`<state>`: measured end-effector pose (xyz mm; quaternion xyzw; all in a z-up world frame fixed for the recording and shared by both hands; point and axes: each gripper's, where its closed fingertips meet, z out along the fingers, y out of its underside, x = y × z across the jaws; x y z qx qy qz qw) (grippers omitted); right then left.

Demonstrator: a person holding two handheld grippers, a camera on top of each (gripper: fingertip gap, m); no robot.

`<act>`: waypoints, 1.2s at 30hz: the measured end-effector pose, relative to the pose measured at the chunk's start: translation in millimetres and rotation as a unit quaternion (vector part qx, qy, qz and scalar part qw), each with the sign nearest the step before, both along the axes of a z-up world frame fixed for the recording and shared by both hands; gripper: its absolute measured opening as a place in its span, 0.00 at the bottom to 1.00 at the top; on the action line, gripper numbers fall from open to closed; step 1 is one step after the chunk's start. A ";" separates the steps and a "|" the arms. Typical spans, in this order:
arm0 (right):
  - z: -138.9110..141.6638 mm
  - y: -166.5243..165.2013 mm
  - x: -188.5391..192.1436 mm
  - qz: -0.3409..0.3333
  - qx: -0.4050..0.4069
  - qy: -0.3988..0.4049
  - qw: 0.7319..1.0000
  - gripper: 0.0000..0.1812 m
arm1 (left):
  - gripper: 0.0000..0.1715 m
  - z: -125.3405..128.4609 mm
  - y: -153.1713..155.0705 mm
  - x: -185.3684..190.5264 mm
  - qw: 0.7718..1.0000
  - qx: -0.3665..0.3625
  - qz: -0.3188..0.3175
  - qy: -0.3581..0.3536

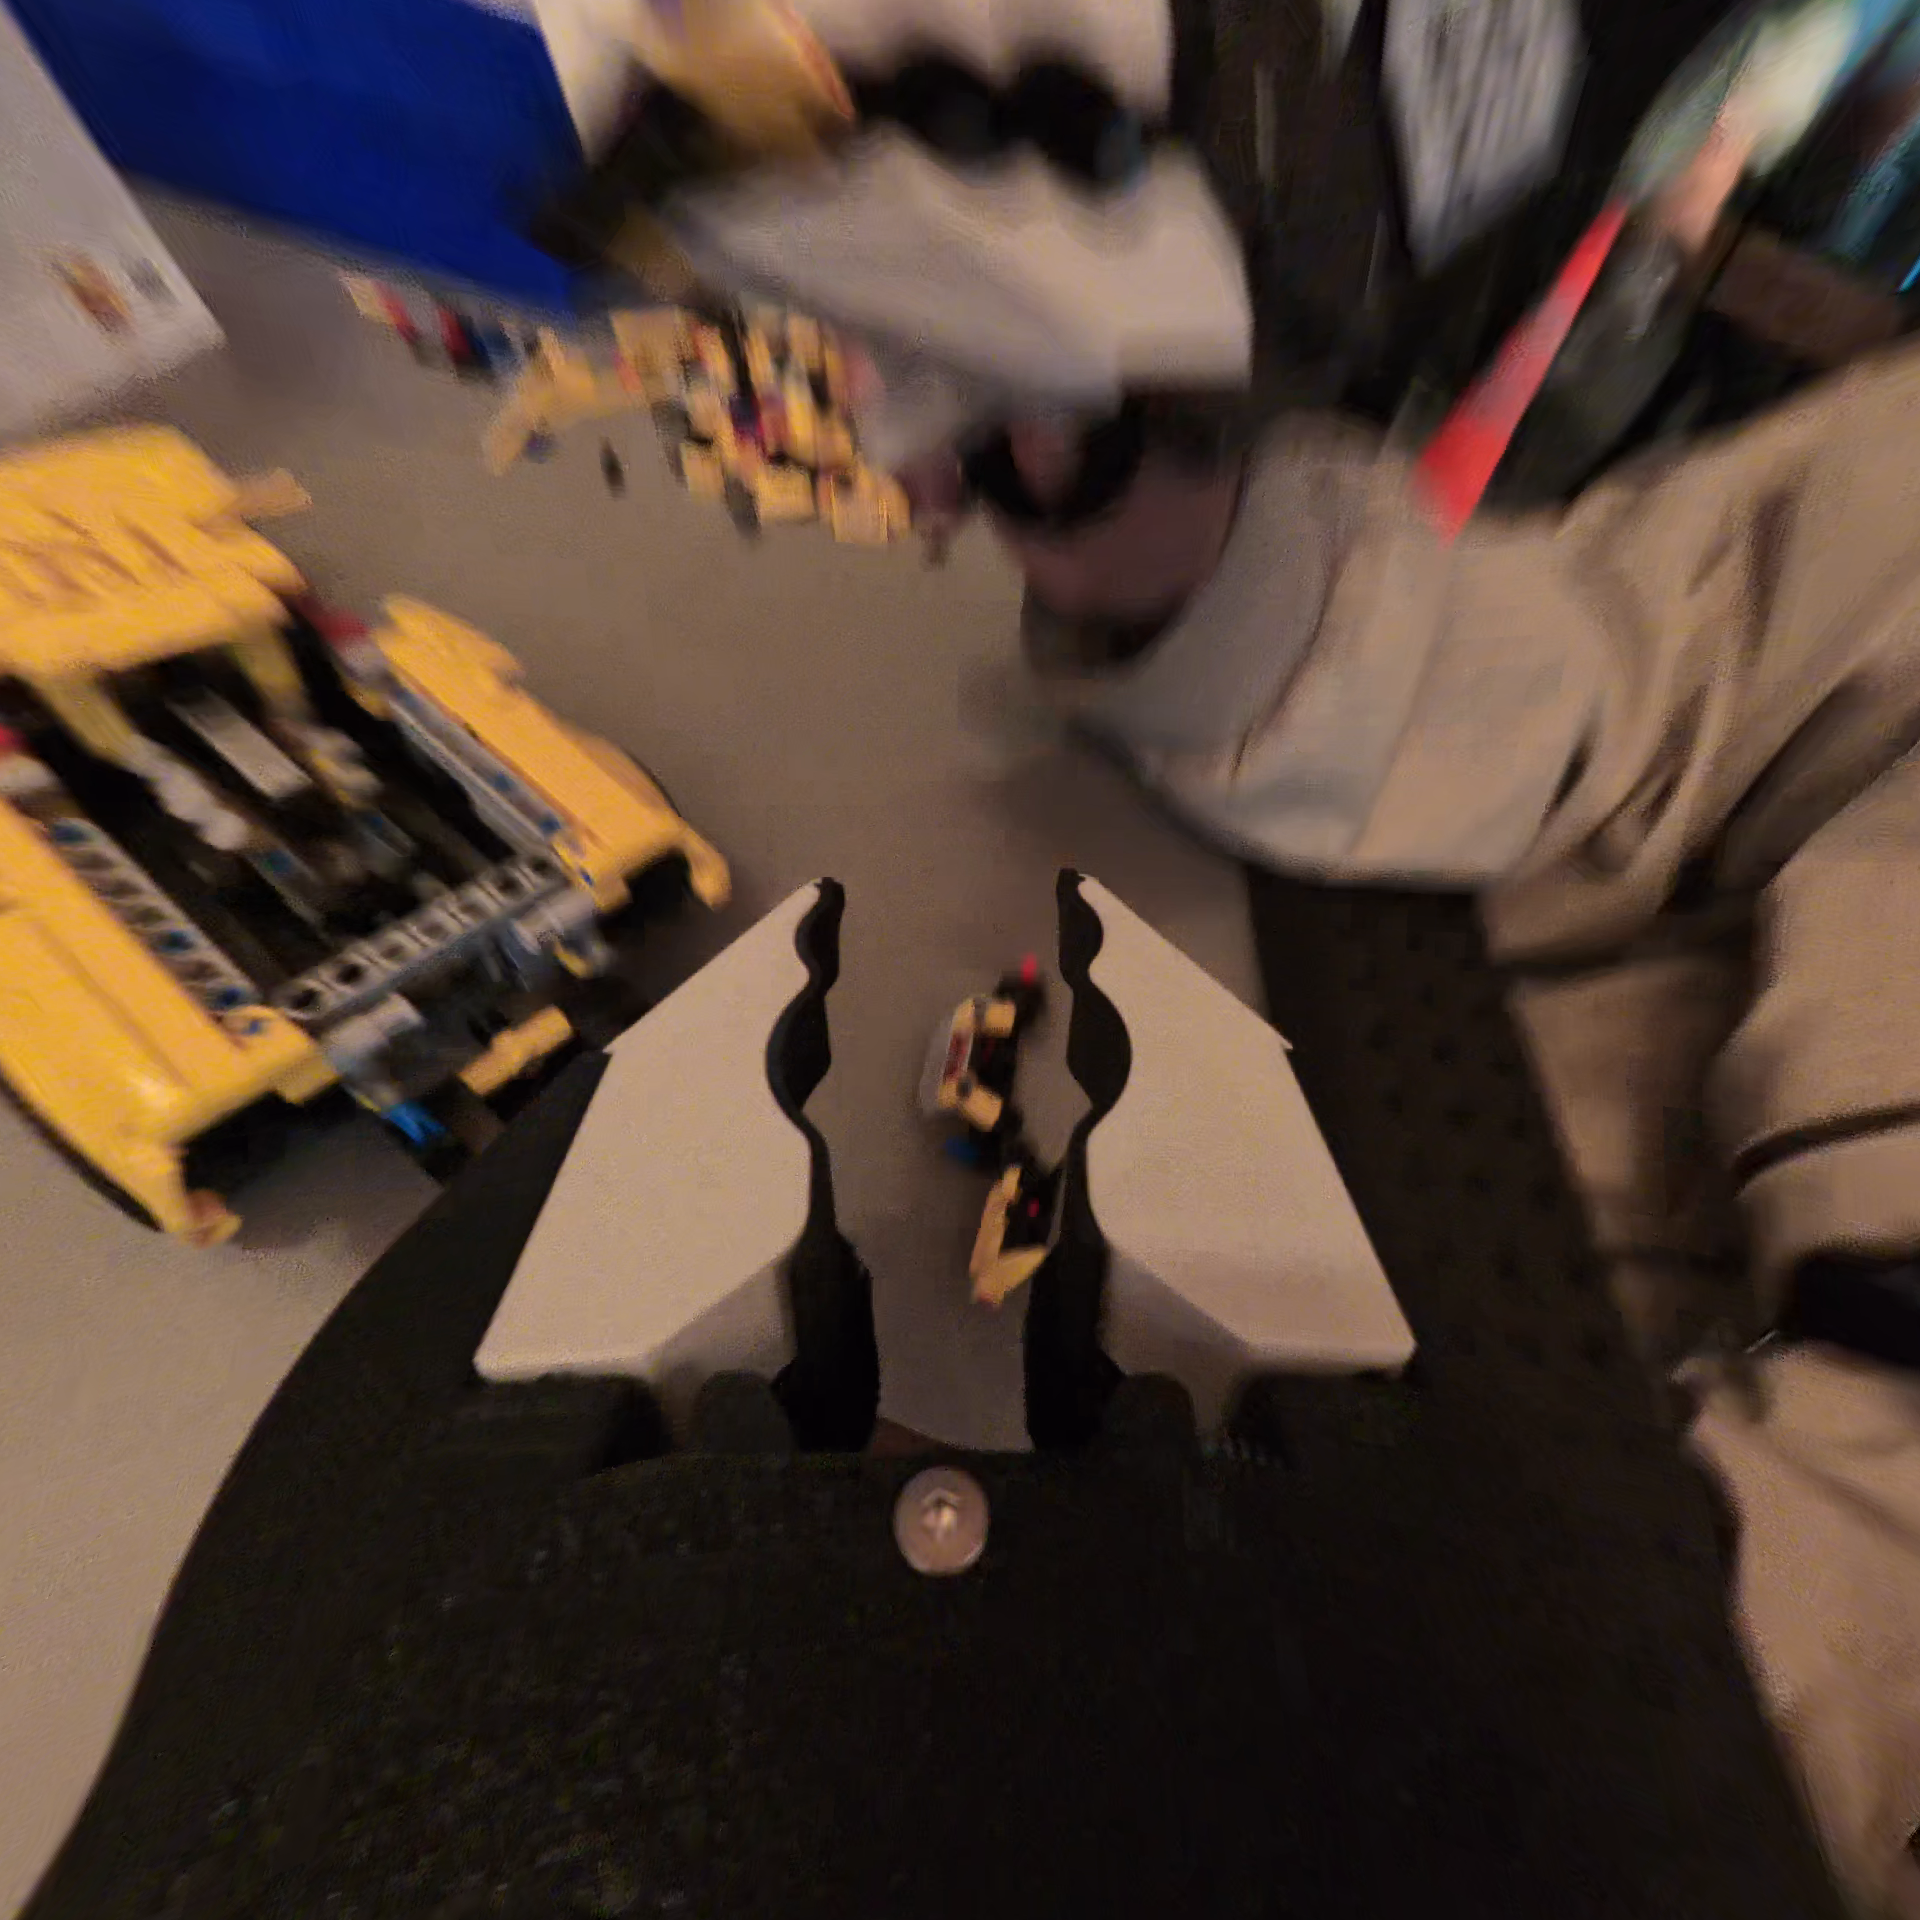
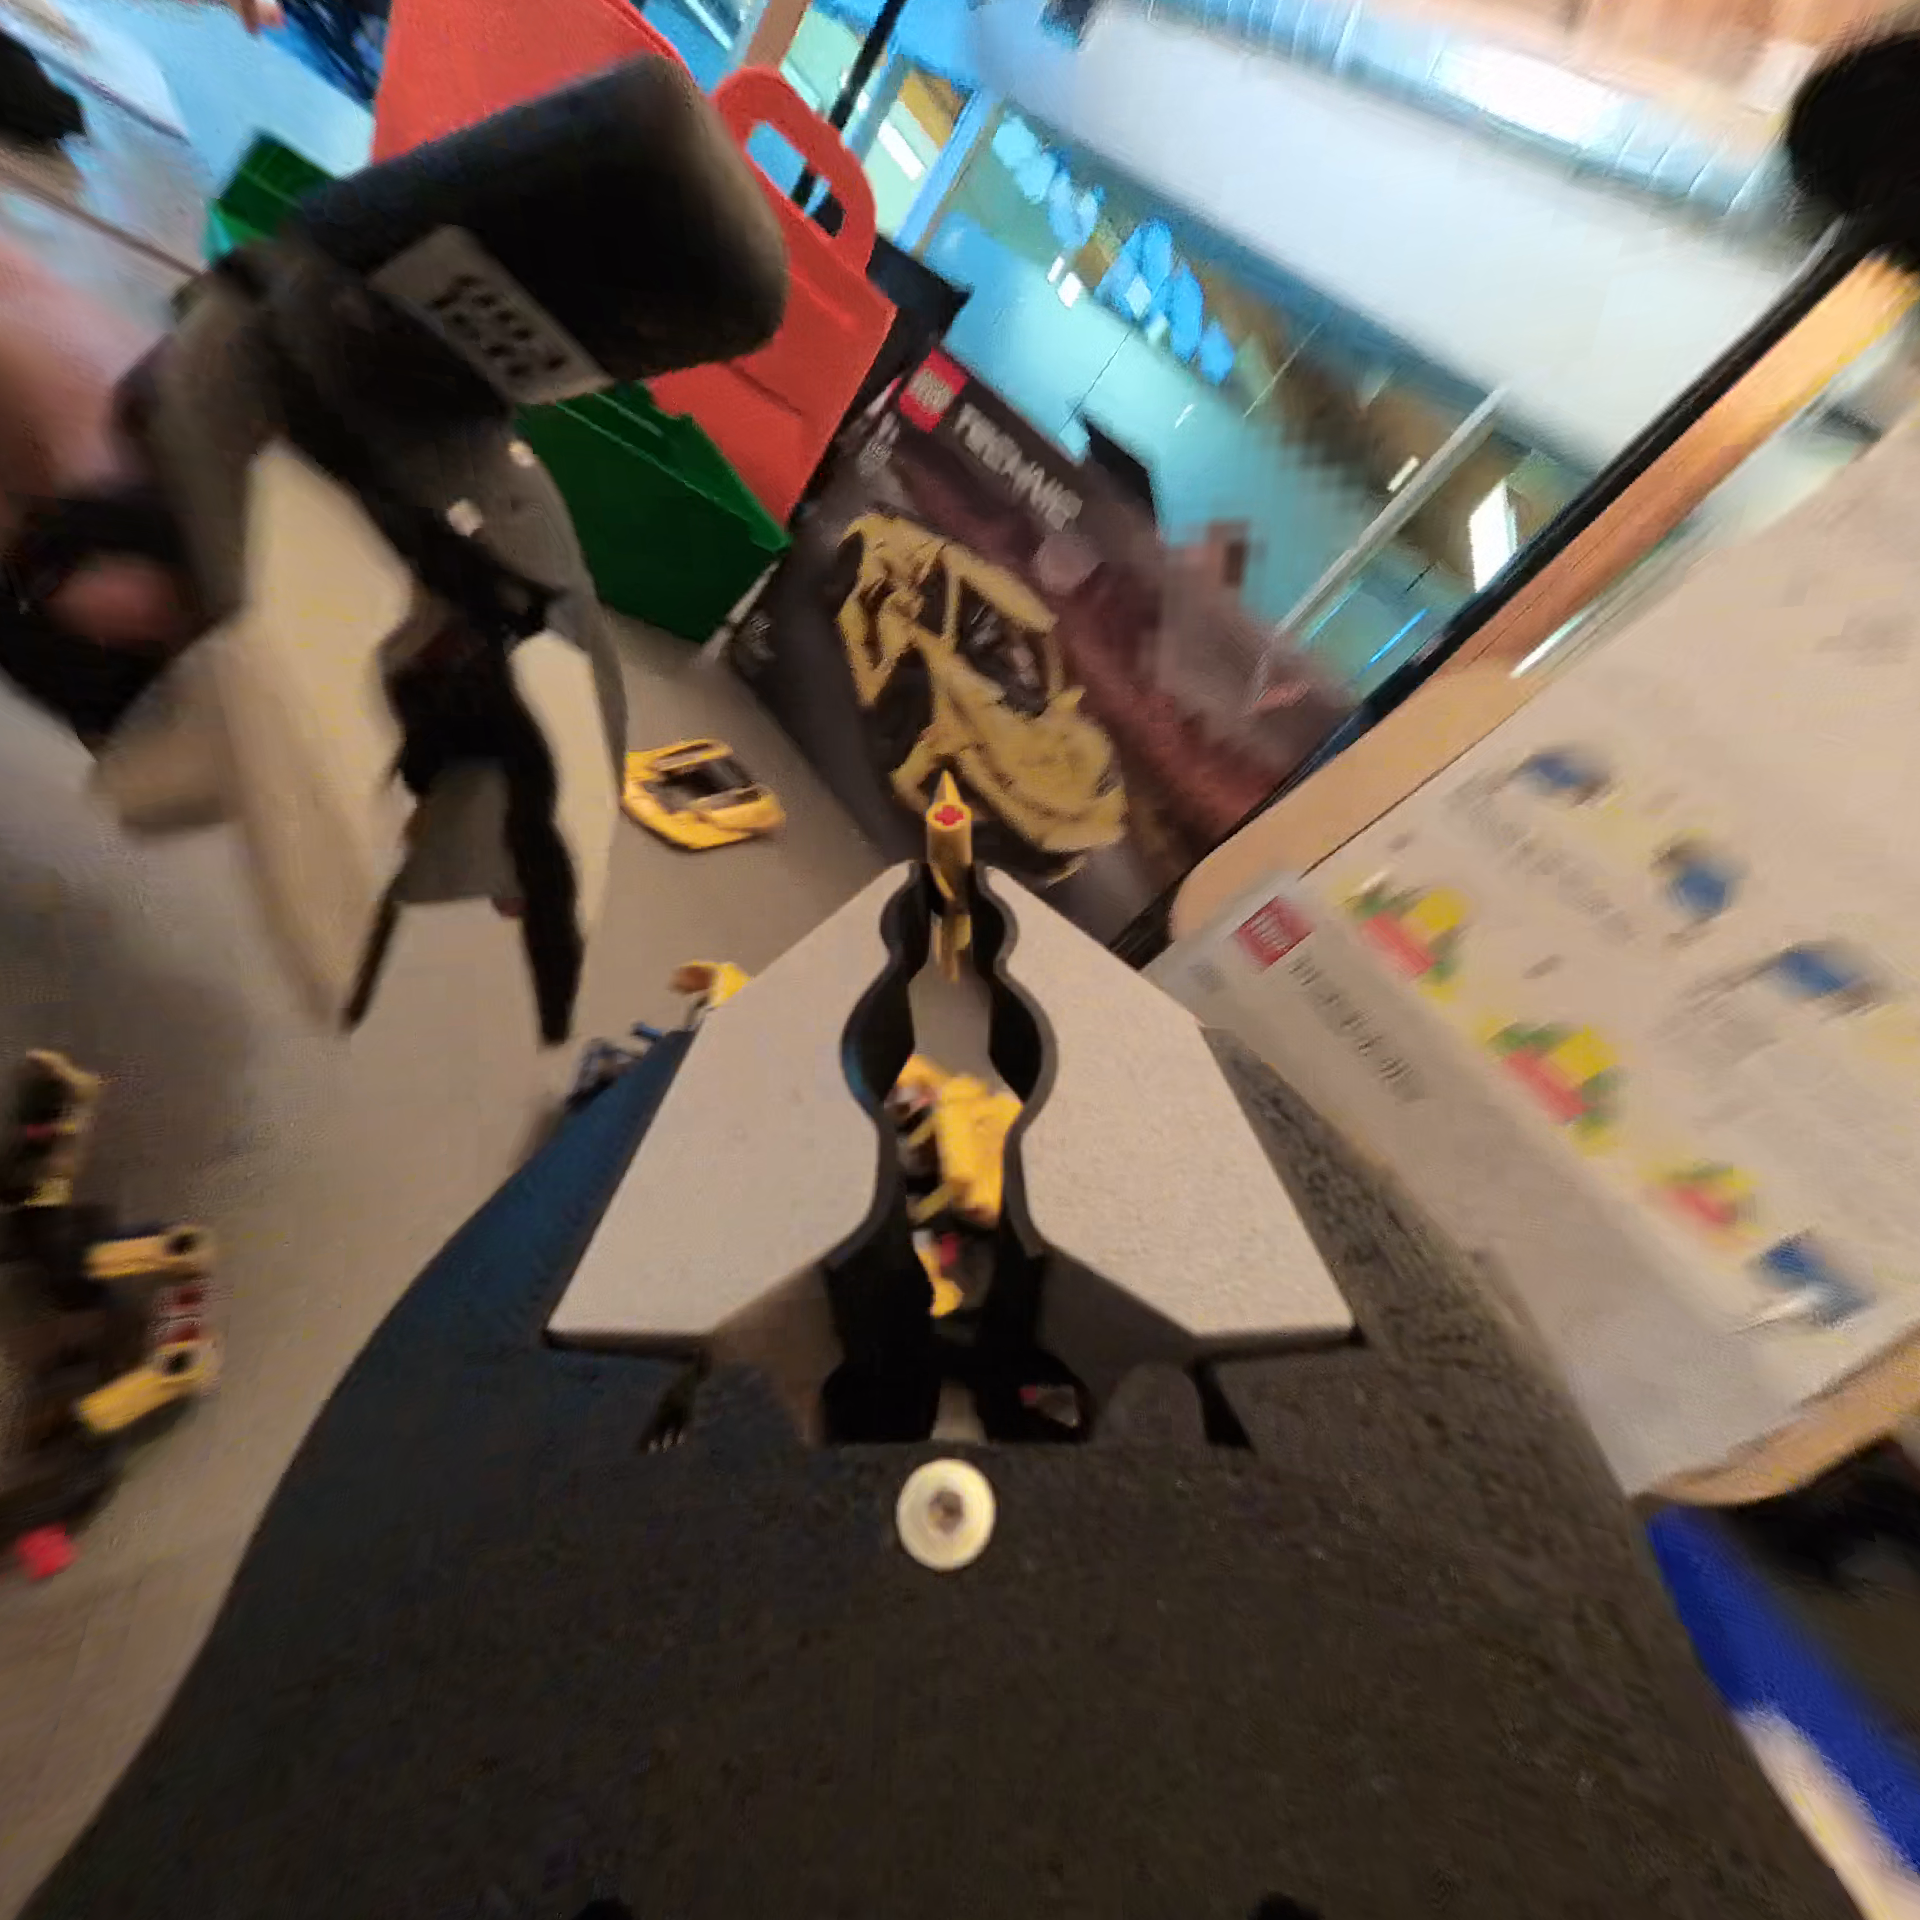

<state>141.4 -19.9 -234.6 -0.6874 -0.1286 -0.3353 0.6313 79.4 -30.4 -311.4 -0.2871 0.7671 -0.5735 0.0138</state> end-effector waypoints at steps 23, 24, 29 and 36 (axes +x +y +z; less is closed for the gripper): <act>30.1 27.4 -52.1 0.328 0.208 0.523 0.758 0.03 | 0.07 107.6 32.4 2.0 0.944 -0.318 0.034 -0.081; 29.6 28.8 -52.8 0.325 0.210 0.519 0.762 0.03 | 0.06 106.9 32.8 3.8 0.943 -0.321 0.038 -0.080; 24.4 31.9 -48.0 0.310 0.203 0.530 0.763 0.03 | 0.03 103.4 36.1 11.7 0.943 -0.316 0.066 -0.083; 19.9 31.8 -44.2 0.322 0.193 0.571 0.730 0.03 | 0.03 99.7 37.2 15.2 0.932 -0.352 0.061 -0.055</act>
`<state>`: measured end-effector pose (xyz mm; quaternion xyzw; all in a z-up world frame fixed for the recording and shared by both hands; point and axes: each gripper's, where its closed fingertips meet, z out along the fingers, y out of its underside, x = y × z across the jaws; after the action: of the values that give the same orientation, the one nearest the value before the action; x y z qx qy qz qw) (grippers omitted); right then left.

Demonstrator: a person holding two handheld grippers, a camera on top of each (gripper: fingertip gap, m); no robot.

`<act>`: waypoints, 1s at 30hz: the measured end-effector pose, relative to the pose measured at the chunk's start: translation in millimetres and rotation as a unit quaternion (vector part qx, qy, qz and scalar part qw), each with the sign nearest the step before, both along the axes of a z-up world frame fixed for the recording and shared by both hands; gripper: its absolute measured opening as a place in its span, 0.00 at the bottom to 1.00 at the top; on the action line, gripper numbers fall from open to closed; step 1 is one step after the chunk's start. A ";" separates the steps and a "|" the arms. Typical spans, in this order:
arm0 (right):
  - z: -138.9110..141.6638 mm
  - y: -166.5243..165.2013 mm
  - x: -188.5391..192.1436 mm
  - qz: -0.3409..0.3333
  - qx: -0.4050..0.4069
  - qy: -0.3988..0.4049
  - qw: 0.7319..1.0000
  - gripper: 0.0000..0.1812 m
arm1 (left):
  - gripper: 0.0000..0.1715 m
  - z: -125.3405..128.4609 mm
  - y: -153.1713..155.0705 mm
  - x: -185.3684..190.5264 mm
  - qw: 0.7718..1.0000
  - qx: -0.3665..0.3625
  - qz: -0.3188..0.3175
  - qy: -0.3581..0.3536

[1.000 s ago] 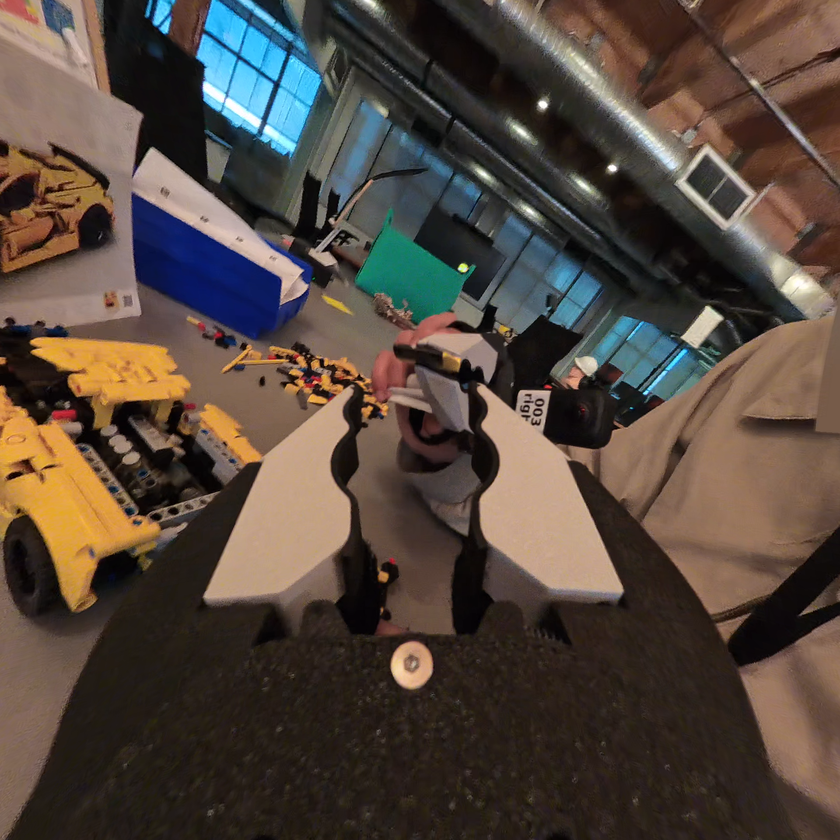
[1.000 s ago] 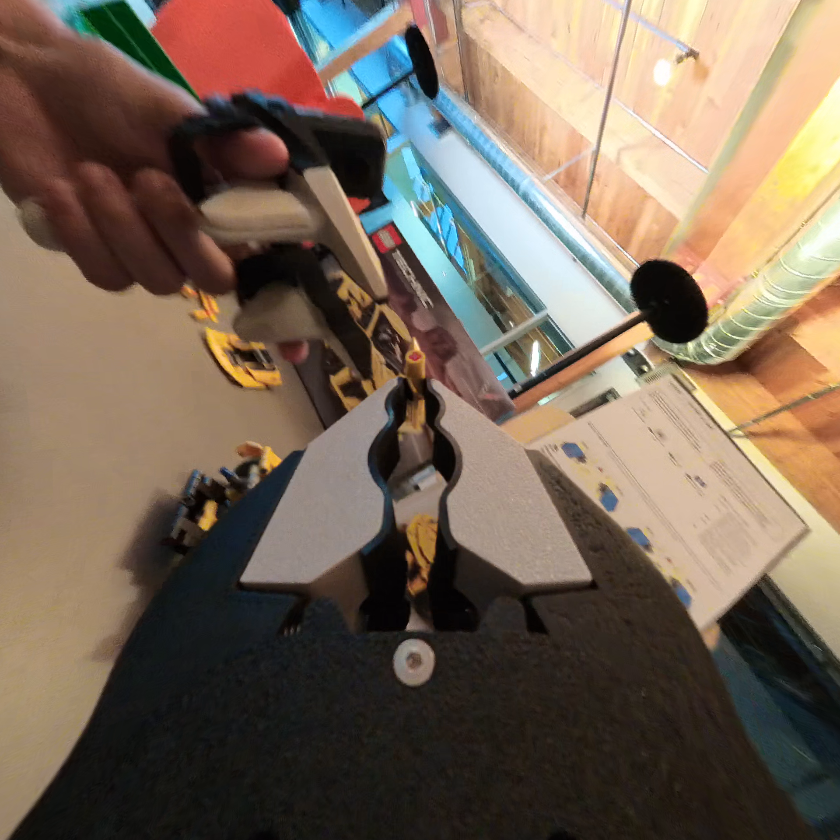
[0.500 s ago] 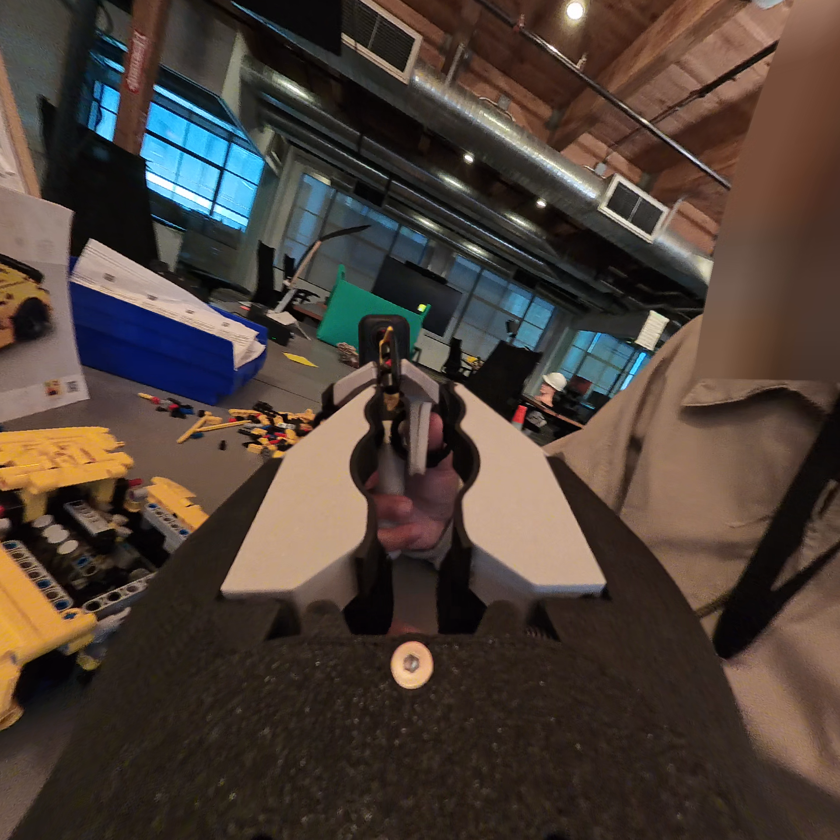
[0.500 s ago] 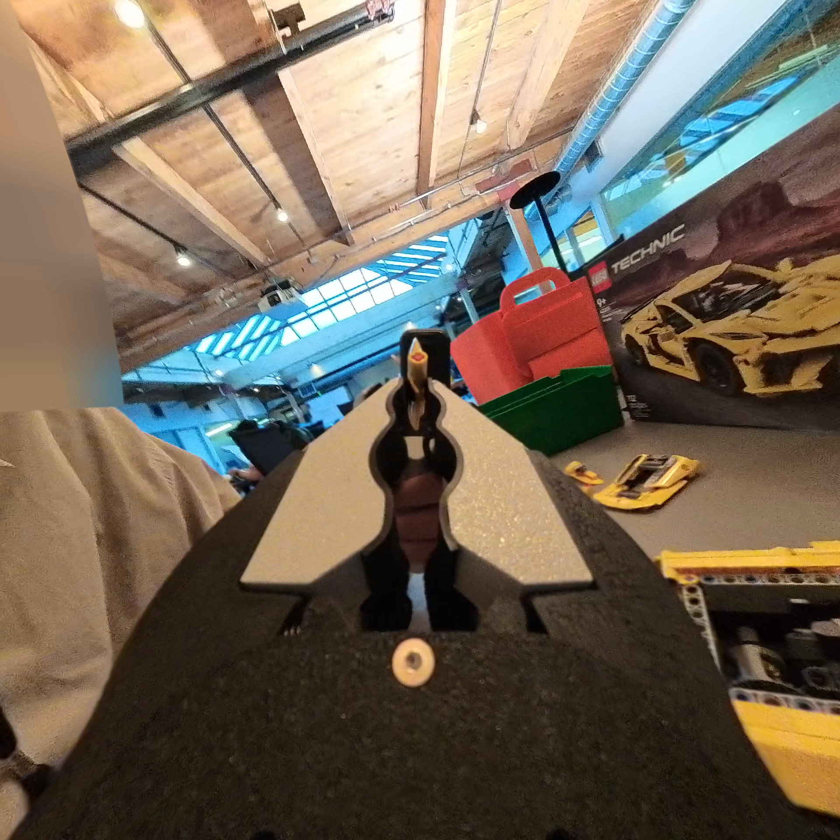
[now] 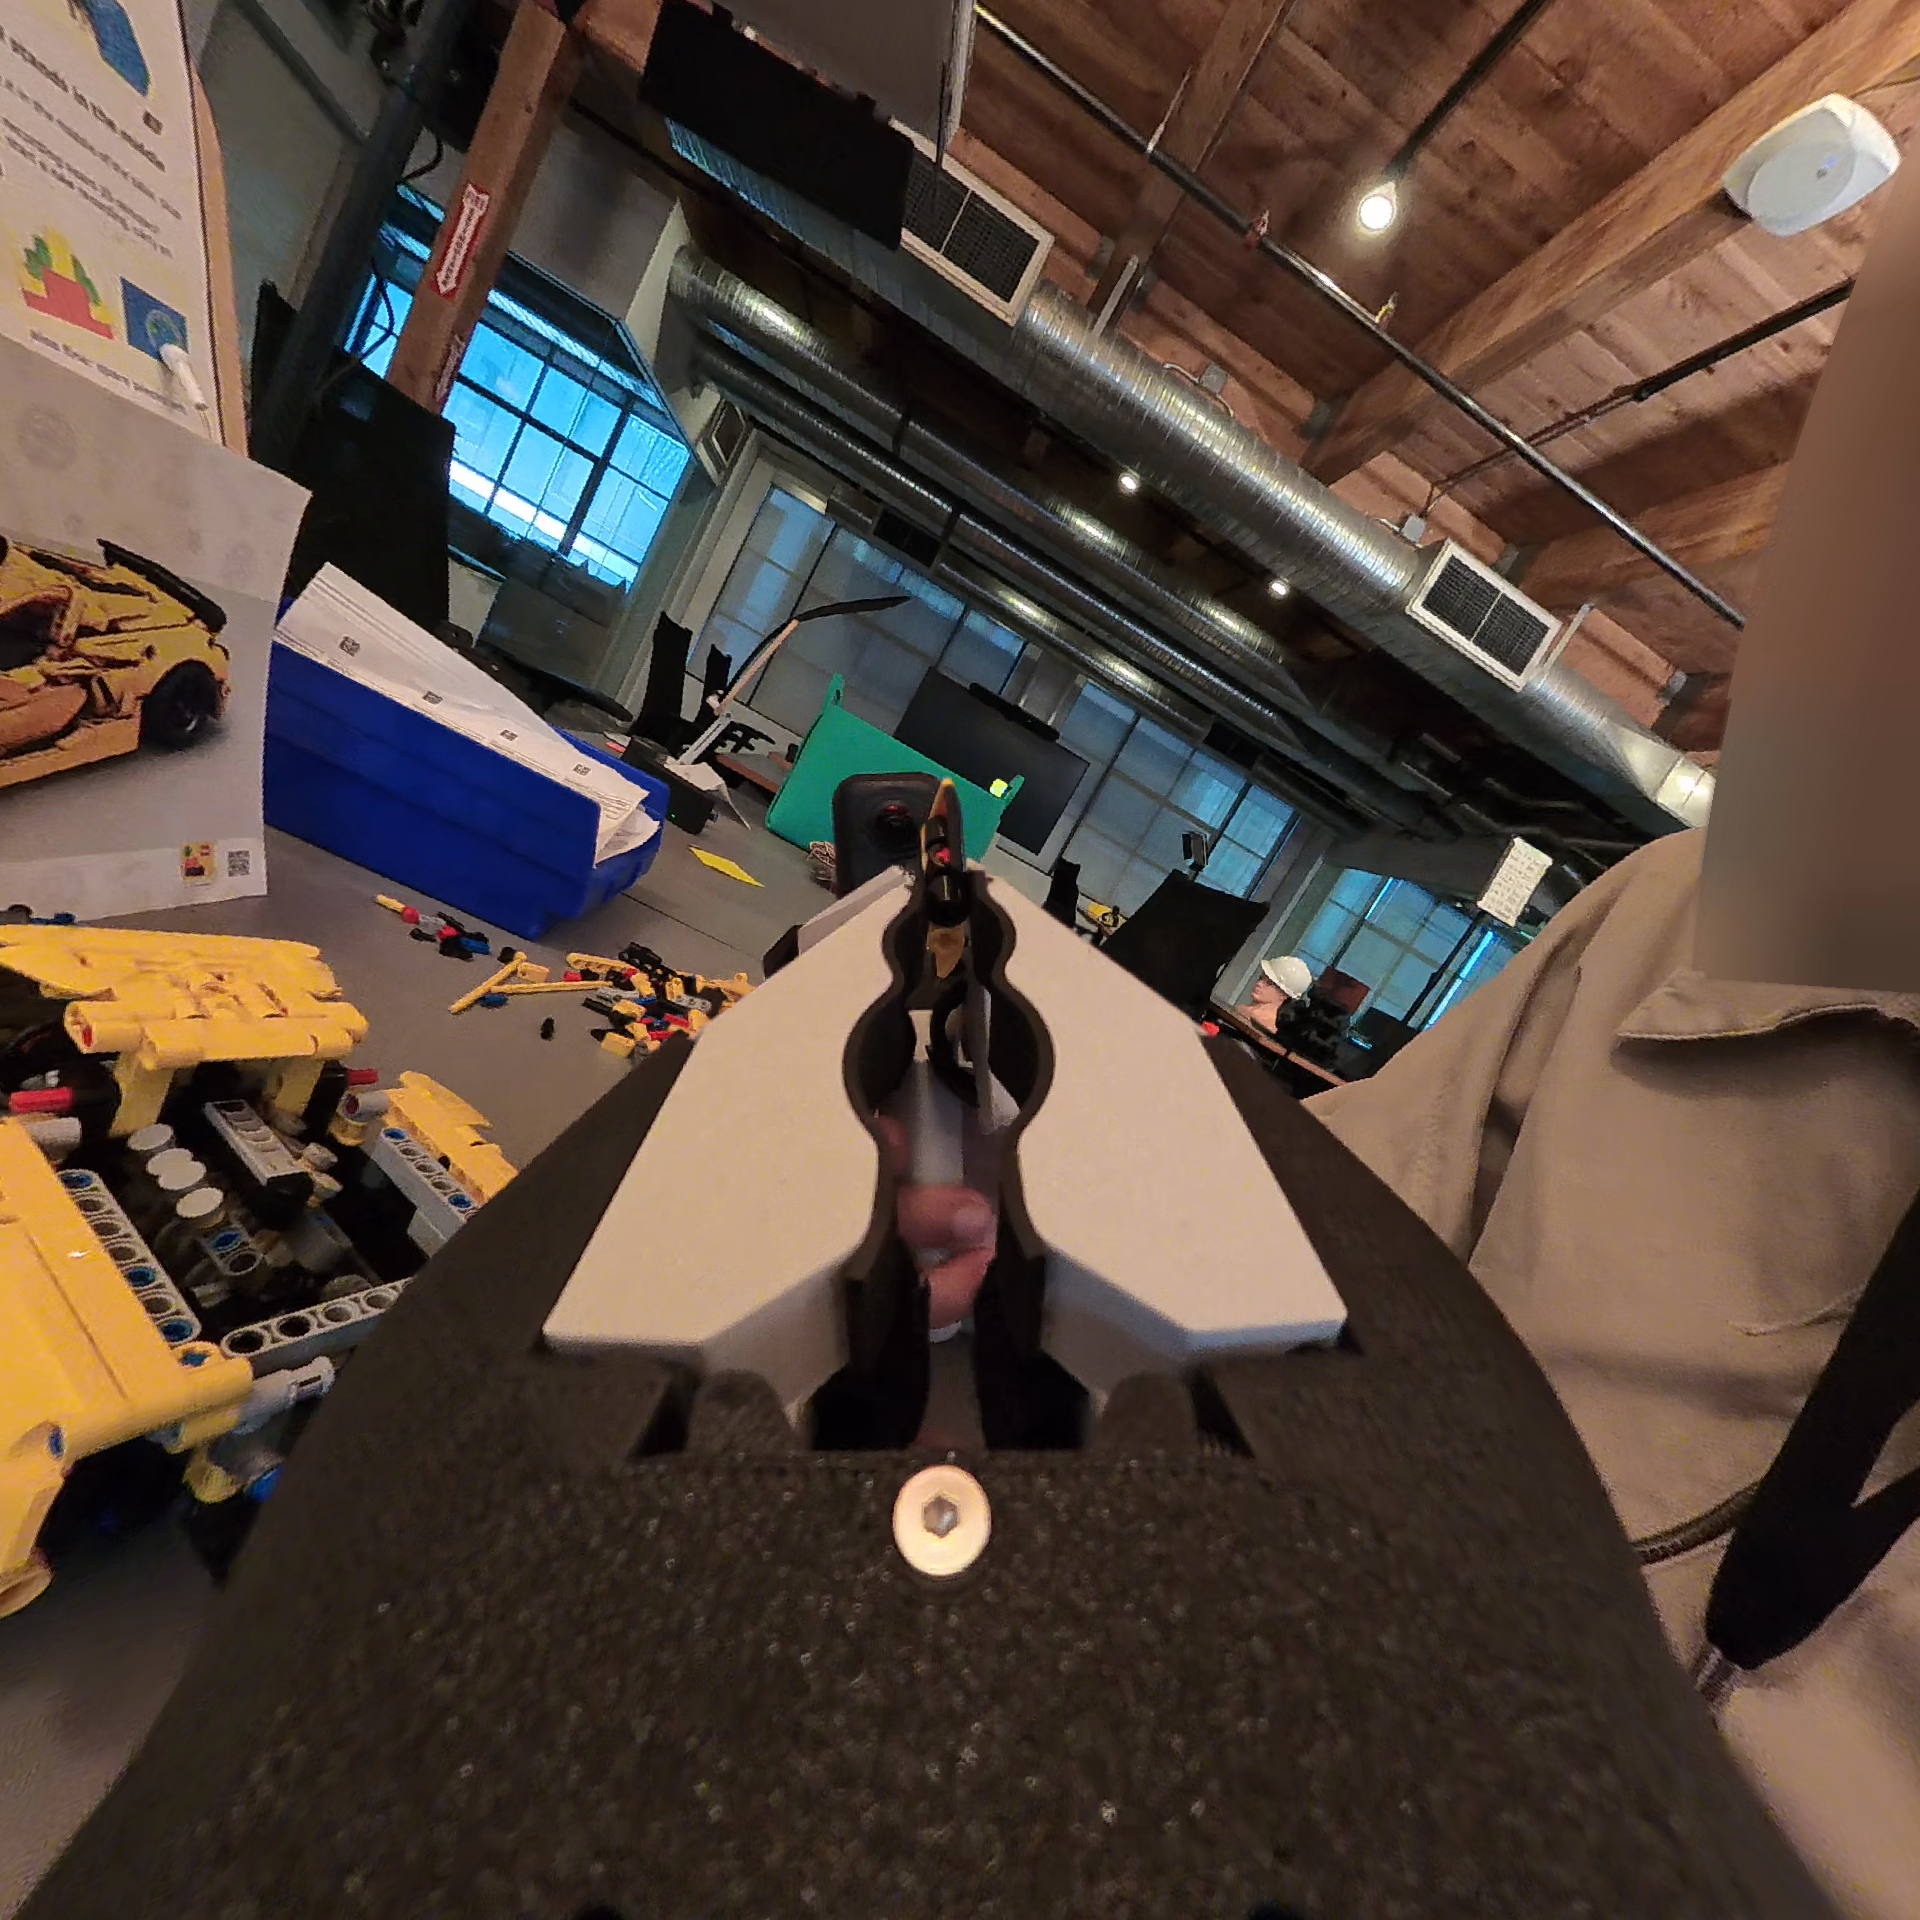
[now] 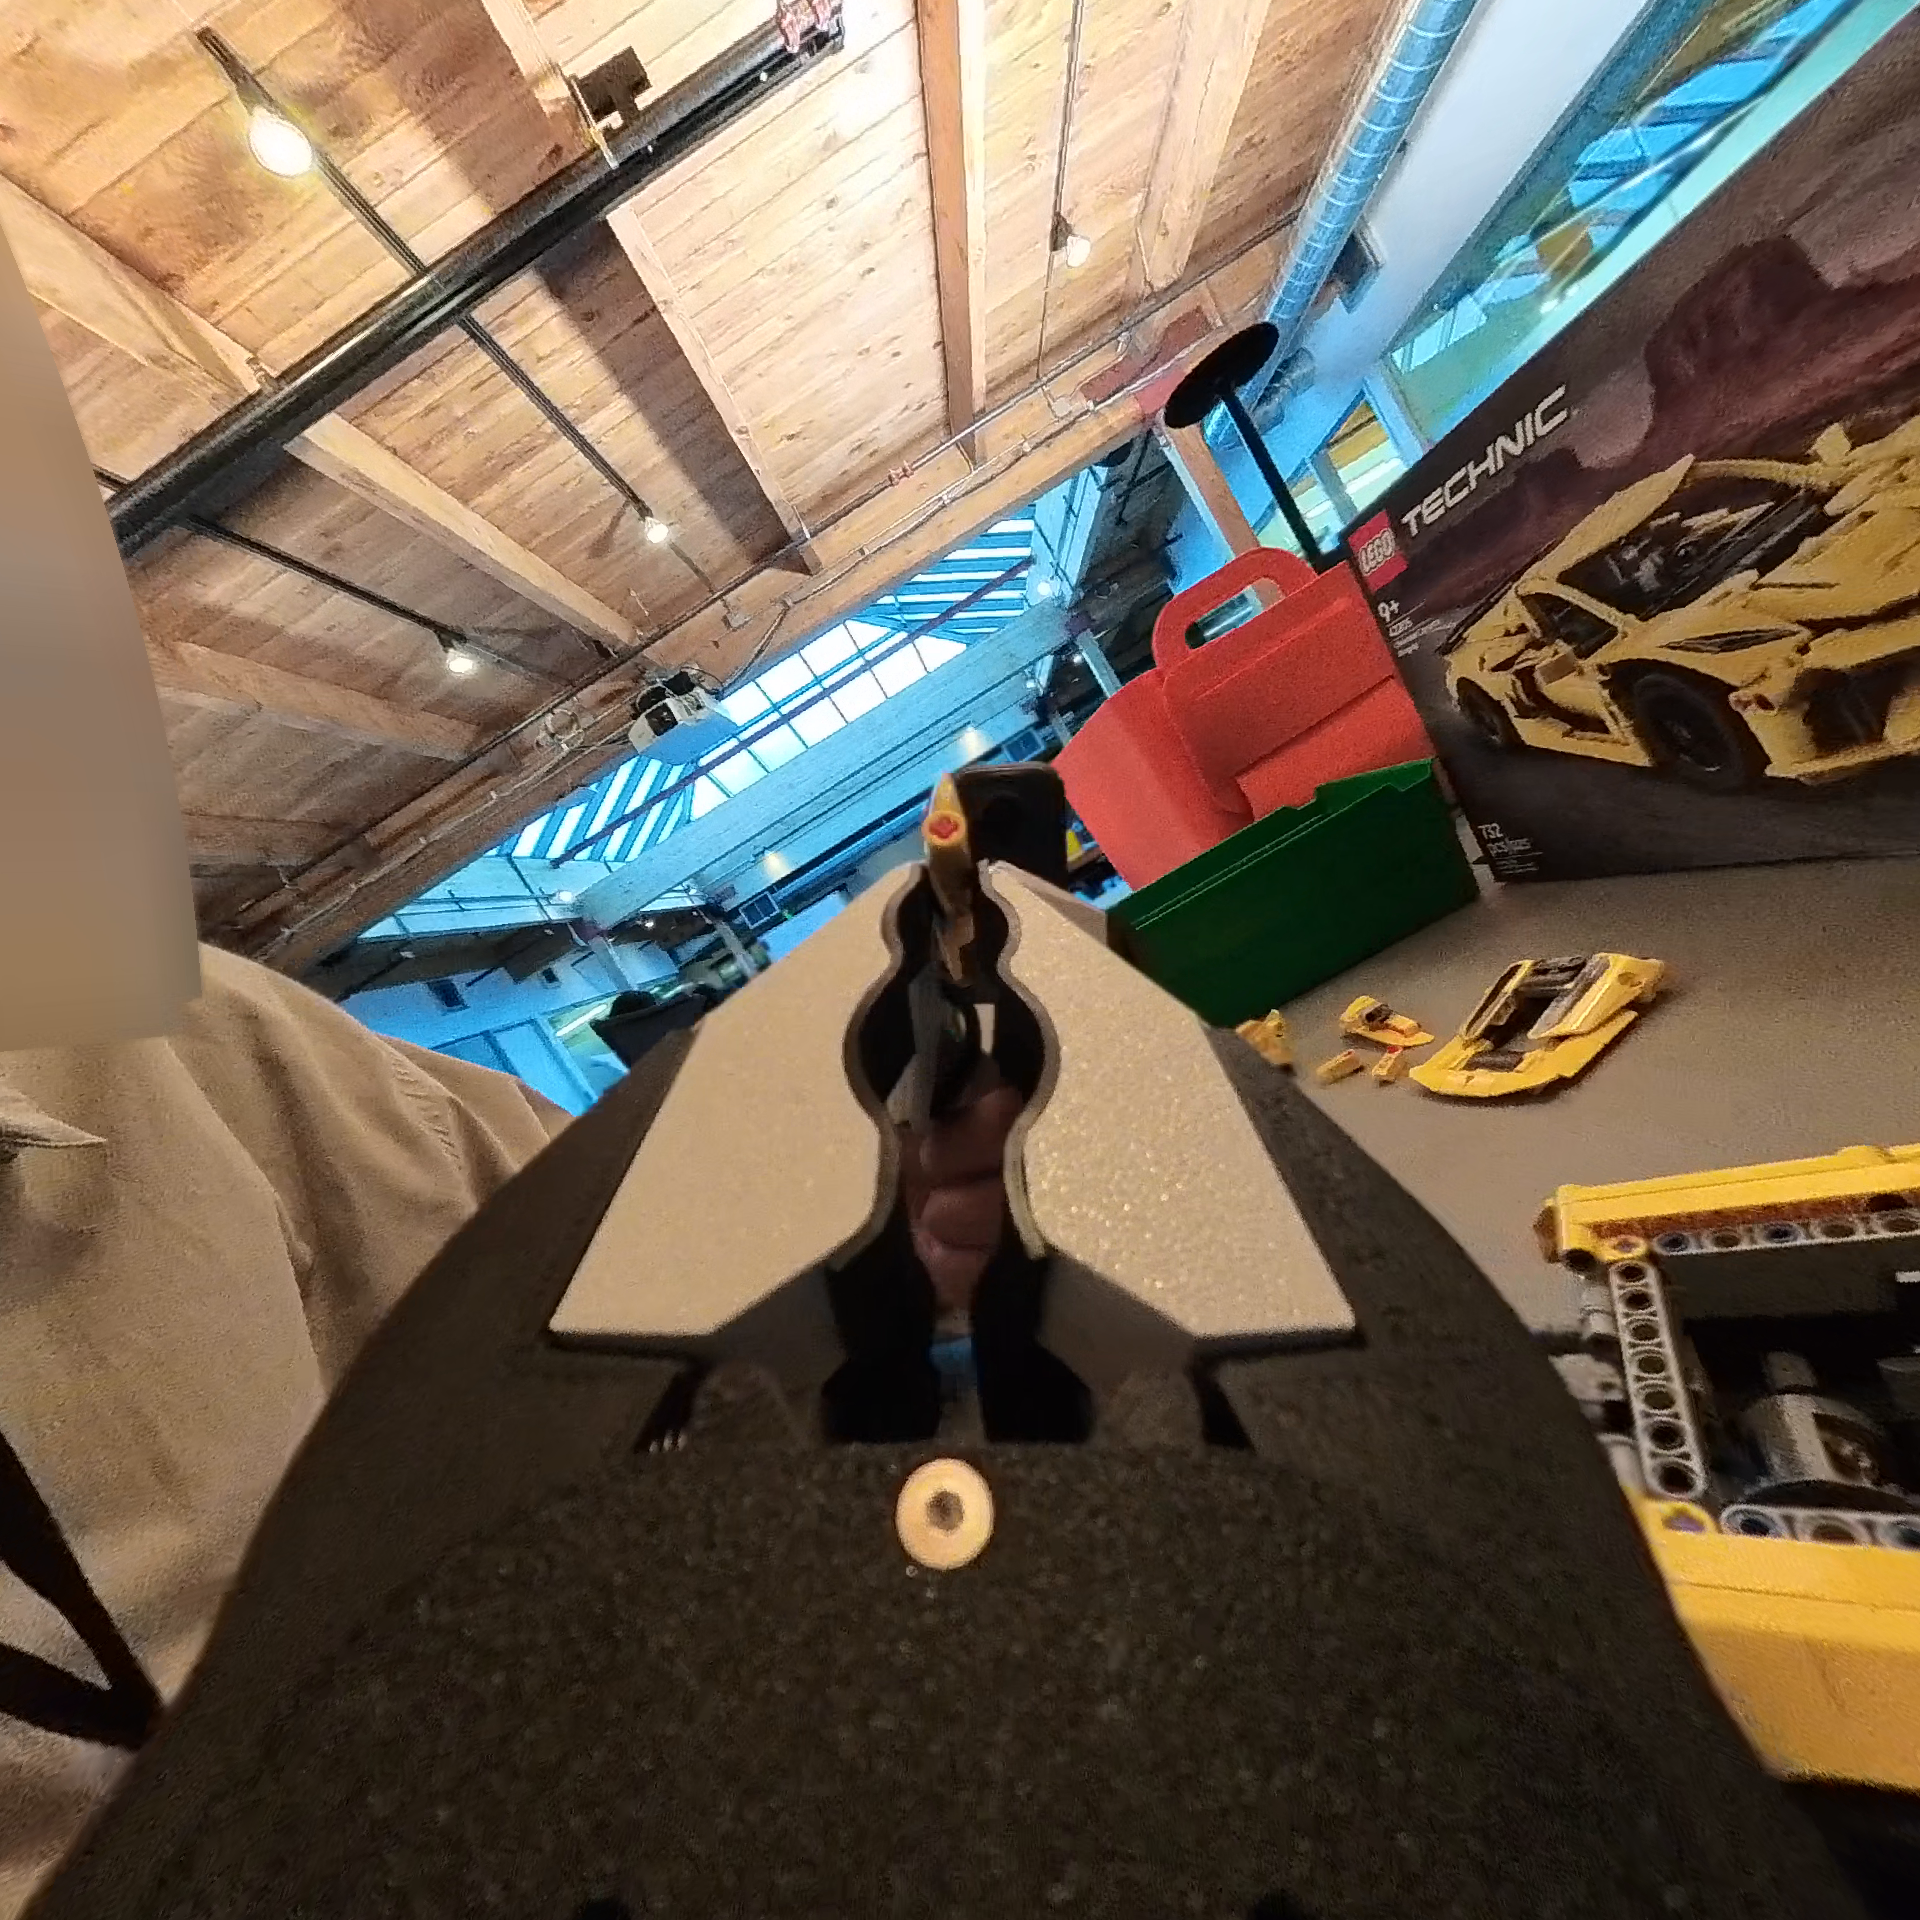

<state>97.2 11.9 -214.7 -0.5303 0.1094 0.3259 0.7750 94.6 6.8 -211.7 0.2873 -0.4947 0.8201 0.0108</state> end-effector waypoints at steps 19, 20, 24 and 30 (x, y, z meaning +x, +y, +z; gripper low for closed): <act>-6.5 -10.5 9.6 0.052 -0.017 0.027 0.998 0.03 | 0.03 -18.8 -11.1 3.3 0.998 0.068 0.005 0.016; -5.0 -11.0 9.1 0.044 -0.014 0.017 0.999 0.03 | 0.03 -17.9 -11.1 2.6 0.998 0.065 0.003 0.014; -3.0 -17.0 11.8 0.057 -0.012 0.025 0.998 0.03 | 0.03 -12.1 -4.0 0.7 0.999 0.052 0.001 0.009; -5.1 -16.4 9.8 0.061 -0.025 0.012 0.998 0.03 | 0.03 -14.5 -6.2 0.2 0.998 0.060 -0.005 0.014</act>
<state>107.0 -4.5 -219.8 -0.5515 0.0939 0.3761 0.7386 94.8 0.6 -226.2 0.2967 -0.5441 0.7848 0.0049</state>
